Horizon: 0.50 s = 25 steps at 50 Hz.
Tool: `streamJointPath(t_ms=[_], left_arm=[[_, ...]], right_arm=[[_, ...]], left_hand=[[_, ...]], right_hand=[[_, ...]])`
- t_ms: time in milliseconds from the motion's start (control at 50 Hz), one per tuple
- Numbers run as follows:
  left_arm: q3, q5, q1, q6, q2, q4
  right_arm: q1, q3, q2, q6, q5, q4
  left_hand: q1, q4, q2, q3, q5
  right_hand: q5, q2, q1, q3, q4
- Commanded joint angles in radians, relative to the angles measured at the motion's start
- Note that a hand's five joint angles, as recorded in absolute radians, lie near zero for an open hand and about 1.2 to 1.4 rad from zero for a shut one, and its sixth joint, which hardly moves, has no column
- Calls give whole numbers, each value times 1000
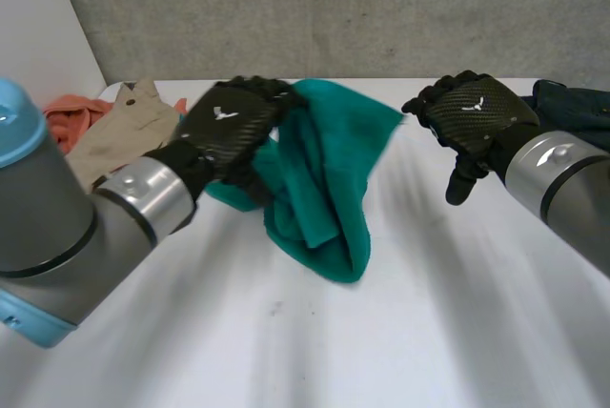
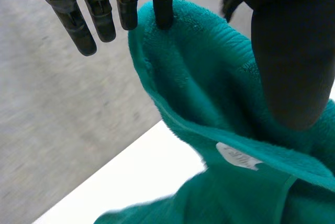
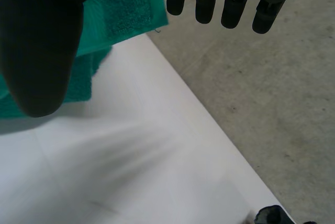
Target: Fold the laundry.
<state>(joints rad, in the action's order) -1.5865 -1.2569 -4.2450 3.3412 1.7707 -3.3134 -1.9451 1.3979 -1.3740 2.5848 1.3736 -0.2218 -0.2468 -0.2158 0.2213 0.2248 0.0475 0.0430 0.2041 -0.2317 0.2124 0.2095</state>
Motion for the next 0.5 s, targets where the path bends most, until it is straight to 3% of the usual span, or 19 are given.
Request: streamJointPath(t_ms=[20,80,140,160,200,240,300,360,500], left_arm=[[-75,-93,-93,26,31,-28],[-73,-76,-130,56,64,-38],[-53,11,-124,64,55,-37],[-53,11,-124,64,55,-37],[-15,97,-104,49,52,-35],[8,114,-79,40,55,-32],[29,109,-49,20,65,-32],[40,100,-33,17,81,-35],[22,17,-39,20,84,-35]], right_arm=[[29,-103,-13,-107,-8,-162],[28,-125,-72,-115,12,-159],[23,-117,-114,-111,24,-142],[22,-114,-112,-109,24,-134],[18,-100,-106,-103,28,-102],[18,-89,-97,-95,33,-84],[18,-74,-50,-31,39,-44],[18,-73,-24,26,32,-39],[15,-79,81,113,-16,-48]], left_hand=[[19,-12,7,3,6],[-22,-53,48,44,47],[-362,-393,387,384,387],[-363,-394,389,385,388],[-556,-587,582,578,581],[-571,-602,597,594,596],[-507,-538,533,529,532],[-68,-99,93,90,92],[-11,-42,36,33,36]], right_hand=[[-43,-30,57,-38,-35],[-43,-30,57,-38,-35],[-43,-30,57,-38,-35],[-43,-30,57,-38,-35],[-43,-30,57,-38,-35],[-43,-30,57,-38,-35],[-43,-30,57,-38,-35],[-43,-30,57,-38,-35],[-43,-30,57,-38,-35]])
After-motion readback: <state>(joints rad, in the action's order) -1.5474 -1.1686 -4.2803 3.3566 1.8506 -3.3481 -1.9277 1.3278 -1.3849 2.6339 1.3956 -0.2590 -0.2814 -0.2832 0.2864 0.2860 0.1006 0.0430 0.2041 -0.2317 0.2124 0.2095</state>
